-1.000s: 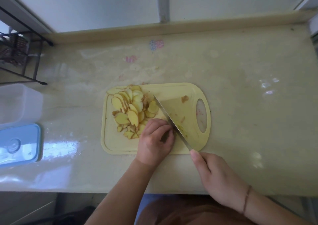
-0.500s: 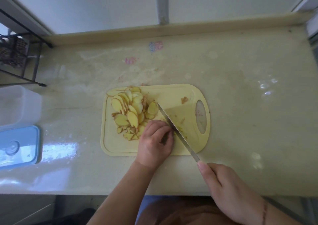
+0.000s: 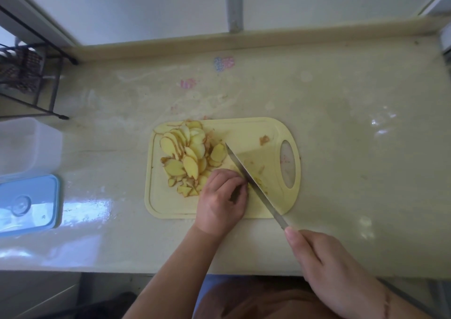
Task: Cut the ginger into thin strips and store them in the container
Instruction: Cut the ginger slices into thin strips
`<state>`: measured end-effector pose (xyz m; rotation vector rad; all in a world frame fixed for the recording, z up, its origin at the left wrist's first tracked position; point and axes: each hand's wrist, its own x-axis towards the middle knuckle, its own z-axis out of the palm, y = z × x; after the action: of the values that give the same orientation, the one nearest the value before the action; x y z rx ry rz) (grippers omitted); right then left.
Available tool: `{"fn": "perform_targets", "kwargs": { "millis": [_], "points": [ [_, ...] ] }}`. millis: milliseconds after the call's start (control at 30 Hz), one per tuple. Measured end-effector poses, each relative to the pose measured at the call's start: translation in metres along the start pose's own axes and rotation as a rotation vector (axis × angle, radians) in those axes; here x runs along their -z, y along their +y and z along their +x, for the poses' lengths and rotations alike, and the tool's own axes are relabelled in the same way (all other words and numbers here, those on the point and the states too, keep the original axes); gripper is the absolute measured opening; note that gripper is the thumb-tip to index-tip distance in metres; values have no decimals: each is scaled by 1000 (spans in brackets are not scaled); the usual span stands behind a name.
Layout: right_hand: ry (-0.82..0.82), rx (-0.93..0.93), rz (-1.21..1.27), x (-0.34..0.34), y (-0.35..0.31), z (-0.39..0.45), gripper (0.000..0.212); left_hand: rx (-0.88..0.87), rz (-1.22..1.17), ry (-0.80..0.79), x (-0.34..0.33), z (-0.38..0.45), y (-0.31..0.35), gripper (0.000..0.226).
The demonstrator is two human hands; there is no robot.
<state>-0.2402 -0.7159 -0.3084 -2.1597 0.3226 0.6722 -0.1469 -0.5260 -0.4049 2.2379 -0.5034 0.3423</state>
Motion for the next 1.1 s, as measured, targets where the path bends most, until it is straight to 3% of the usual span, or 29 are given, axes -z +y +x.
{"fn": "perform_targets", "kwargs": {
  "millis": [133,433,767,1100],
  "points": [
    [-4,-5,-1,-4,2,0,98,-13,3,-12,1,-1,-1,5],
    [28,24,51,-12,-4,13,73,-26,-2,-18,2,-4,-2,7],
    [46,-34,-29,-7,5,-5,110,-26,-8,-20,1,-5,-4,4],
    [46,12,45,-17,-4,12,80,-11,-18,-11,2,-5,-3,5]
  ]
}}
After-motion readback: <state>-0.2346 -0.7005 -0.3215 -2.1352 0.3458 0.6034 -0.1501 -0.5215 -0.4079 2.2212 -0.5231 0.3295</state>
